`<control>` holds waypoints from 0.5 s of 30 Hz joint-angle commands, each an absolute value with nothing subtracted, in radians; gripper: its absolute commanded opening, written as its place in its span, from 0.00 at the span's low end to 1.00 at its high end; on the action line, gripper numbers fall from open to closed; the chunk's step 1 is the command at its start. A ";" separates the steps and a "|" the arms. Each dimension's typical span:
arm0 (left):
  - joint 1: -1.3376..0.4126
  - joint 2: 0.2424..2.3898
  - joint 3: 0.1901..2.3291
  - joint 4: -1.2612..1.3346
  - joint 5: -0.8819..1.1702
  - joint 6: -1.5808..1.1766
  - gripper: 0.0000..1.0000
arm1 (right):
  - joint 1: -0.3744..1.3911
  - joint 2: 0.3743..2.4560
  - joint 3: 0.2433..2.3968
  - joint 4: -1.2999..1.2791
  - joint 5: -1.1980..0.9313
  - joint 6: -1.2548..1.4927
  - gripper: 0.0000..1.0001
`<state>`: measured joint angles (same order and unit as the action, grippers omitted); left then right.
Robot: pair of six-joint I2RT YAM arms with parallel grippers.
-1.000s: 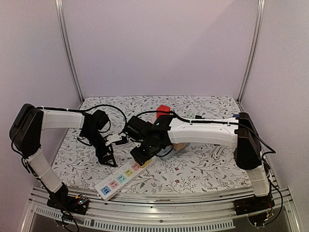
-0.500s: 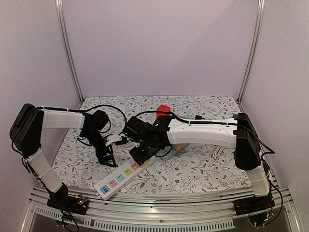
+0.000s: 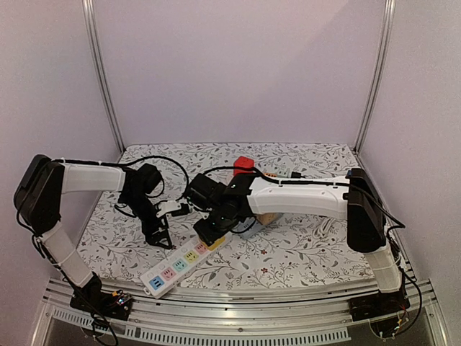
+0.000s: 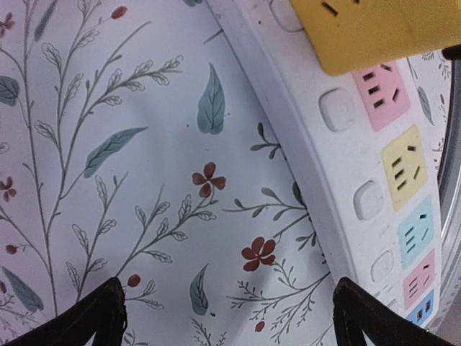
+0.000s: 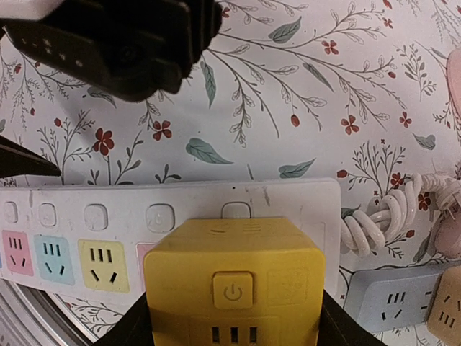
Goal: Insert the plug
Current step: Insert the plug into the socket.
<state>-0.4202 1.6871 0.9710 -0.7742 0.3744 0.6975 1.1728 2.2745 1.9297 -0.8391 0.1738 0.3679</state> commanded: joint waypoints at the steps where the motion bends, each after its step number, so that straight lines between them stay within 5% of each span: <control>1: -0.366 1.628 1.012 -0.819 0.420 0.729 0.99 | 1.151 2.529 1.811 -1.086 0.216 0.319 0.00; 11: -0.257 1.562 1.057 -0.871 0.455 0.749 0.99 | 1.141 2.536 1.794 -1.104 0.205 0.272 0.01; 15: -0.250 1.559 1.074 -0.881 0.445 0.747 1.00 | 1.139 2.487 1.853 -1.103 0.203 0.260 0.39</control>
